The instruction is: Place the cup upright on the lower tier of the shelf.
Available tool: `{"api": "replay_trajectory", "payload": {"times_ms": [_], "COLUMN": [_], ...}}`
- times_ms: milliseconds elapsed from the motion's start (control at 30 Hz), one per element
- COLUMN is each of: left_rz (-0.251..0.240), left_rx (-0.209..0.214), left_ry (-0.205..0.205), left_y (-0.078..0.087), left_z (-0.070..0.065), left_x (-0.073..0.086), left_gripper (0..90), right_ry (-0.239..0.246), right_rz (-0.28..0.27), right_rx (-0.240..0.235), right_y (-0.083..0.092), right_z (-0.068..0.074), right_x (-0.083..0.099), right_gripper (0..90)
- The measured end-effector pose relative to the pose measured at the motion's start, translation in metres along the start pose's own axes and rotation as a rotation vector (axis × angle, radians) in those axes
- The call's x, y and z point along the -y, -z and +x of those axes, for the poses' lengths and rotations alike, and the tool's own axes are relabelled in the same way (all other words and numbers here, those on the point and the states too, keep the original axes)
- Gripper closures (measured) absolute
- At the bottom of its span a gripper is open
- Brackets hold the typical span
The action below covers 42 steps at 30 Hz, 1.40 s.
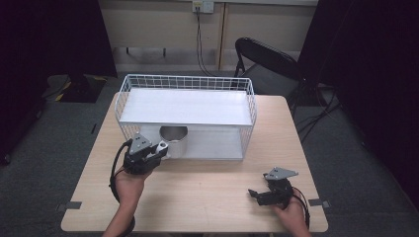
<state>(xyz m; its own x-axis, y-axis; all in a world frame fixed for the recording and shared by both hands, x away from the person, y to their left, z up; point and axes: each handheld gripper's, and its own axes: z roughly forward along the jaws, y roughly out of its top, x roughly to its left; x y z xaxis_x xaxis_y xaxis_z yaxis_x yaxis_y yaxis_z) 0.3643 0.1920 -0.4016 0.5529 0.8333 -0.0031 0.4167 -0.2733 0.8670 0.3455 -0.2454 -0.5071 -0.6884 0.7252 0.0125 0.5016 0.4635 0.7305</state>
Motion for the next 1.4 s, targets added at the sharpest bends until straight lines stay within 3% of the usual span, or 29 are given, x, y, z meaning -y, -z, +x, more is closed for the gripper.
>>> {"api": "replay_trajectory", "payload": {"times_ms": [1400], "left_rz": [-0.025], "left_rx": [-0.07], "left_ry": [0.033], "left_y": [-0.023], "left_z": [0.008], "left_x": [-0.005], "left_gripper": [72.1], "right_ry": [0.001], "right_rz": [-0.001], "right_rx": [-0.001], "right_y": [0.0], "right_z": [0.0], "right_x": [0.0], "right_gripper": [12.2]}}
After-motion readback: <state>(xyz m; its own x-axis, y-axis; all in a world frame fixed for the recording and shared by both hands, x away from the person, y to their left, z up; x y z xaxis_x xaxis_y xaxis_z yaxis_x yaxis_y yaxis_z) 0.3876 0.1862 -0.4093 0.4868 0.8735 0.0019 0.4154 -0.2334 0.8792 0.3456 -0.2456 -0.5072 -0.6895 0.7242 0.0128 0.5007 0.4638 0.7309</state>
